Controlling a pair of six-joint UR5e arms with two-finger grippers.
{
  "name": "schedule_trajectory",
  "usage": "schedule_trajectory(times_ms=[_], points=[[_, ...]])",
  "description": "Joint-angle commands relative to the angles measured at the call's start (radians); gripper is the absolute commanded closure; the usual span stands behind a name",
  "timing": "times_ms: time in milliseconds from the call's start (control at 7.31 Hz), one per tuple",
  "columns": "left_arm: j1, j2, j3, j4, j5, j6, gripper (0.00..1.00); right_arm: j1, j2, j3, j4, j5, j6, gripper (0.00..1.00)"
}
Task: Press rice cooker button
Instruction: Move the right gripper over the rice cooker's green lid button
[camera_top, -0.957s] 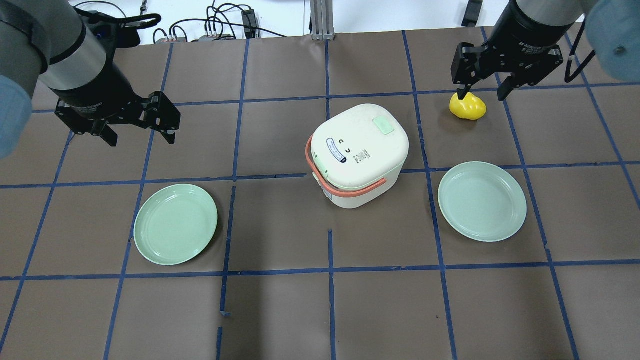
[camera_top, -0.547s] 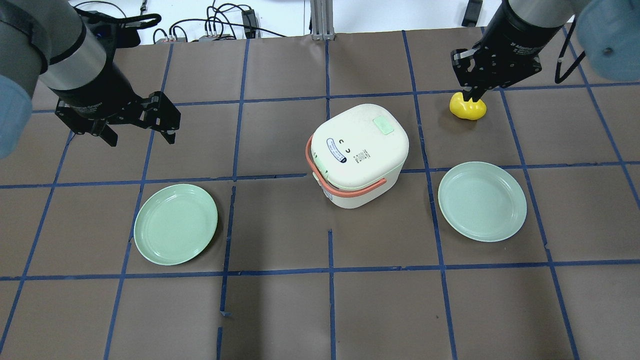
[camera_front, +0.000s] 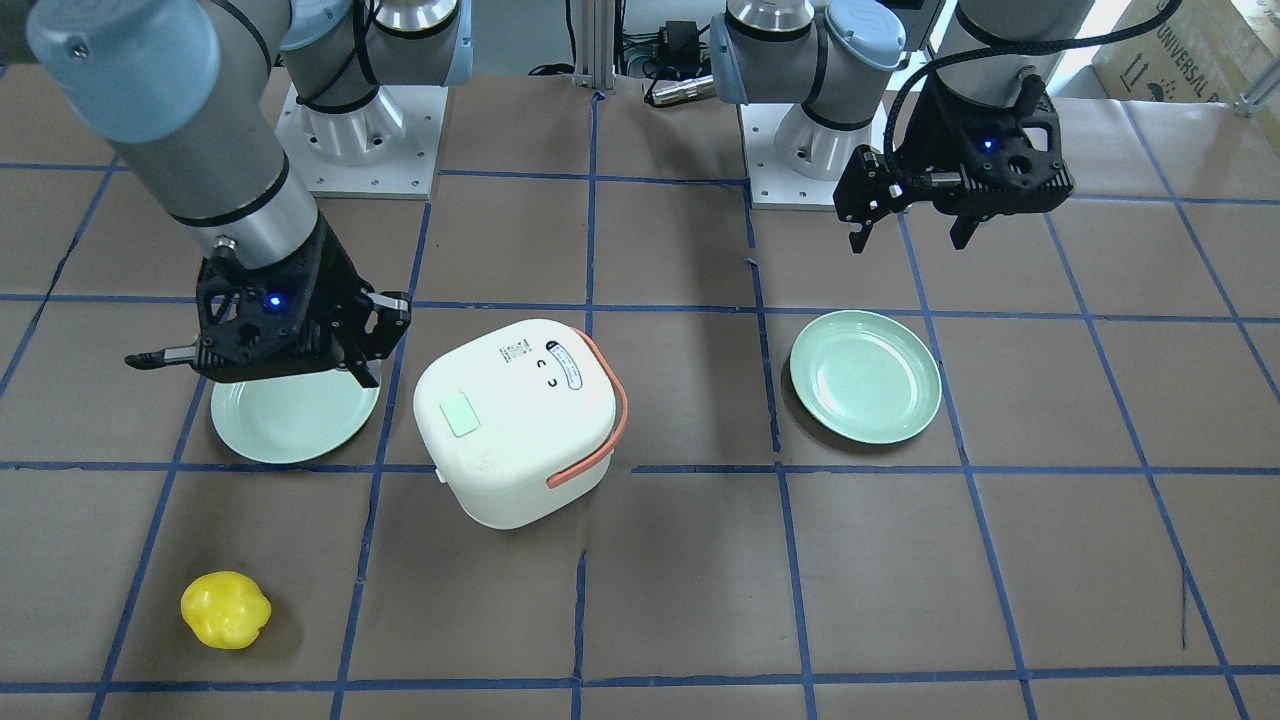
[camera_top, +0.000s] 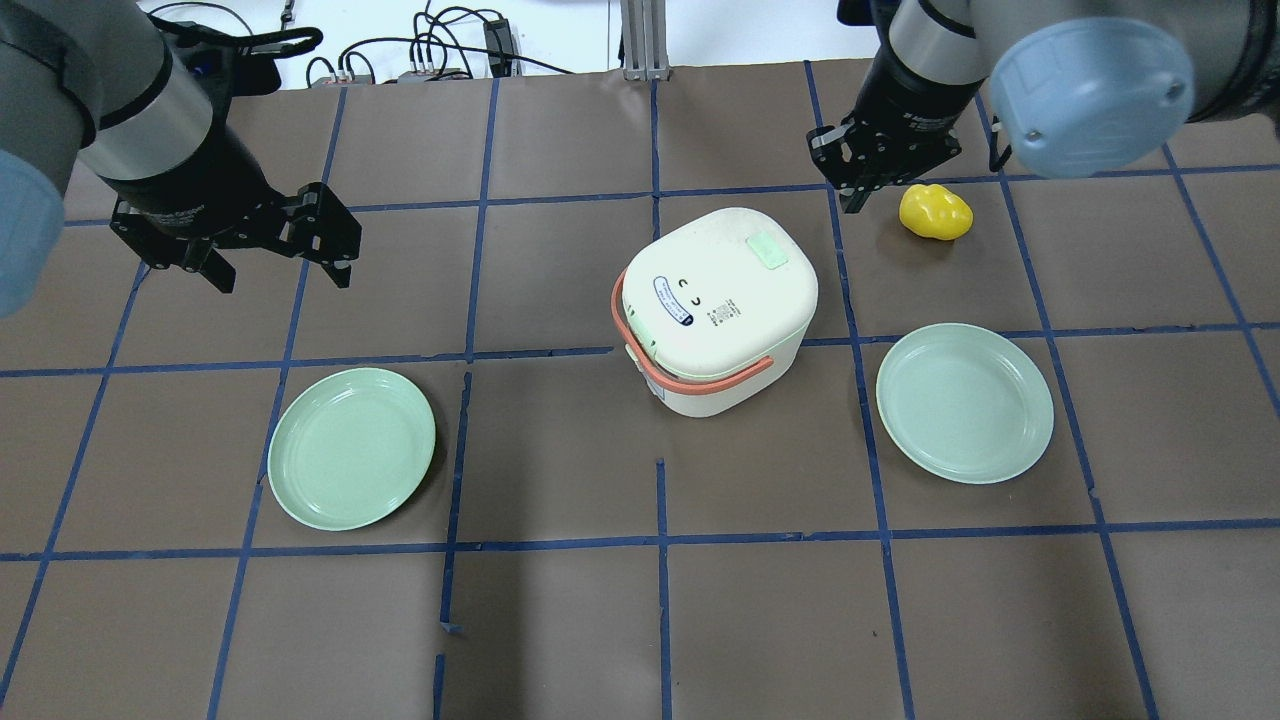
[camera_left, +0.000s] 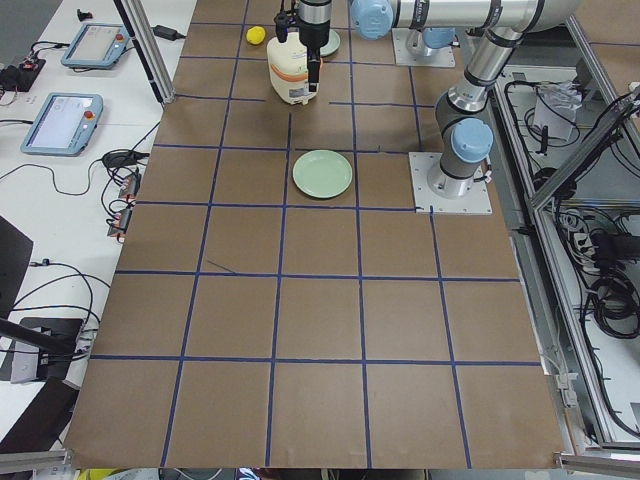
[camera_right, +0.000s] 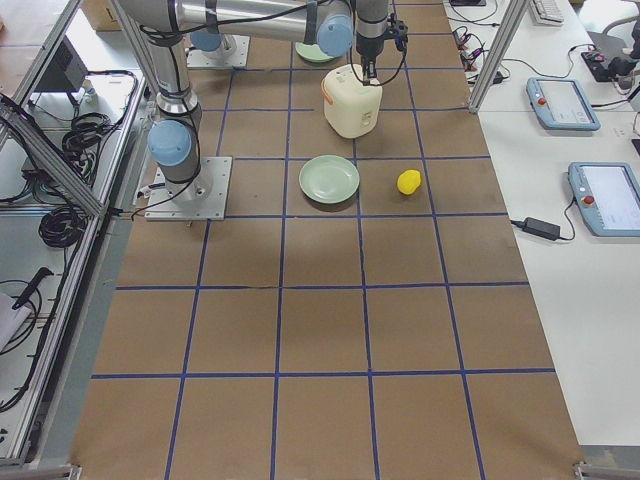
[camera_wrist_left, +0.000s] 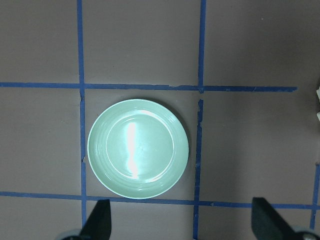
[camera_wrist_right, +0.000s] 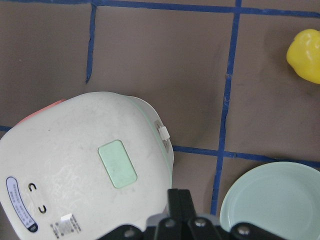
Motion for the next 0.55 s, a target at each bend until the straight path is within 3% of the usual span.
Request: schedule_trajectory(times_ms=[0, 410], points=[[0.0, 0.0, 0.0, 0.0, 0.0, 0.0, 0.0, 0.023, 0.081, -0.001, -0.095, 0.001, -0.002, 0.92], [0.0, 0.0, 0.0, 0.0, 0.0, 0.0, 0.0, 0.074, 0.105, -0.025, -0.129, -0.002, 0.003, 0.91]])
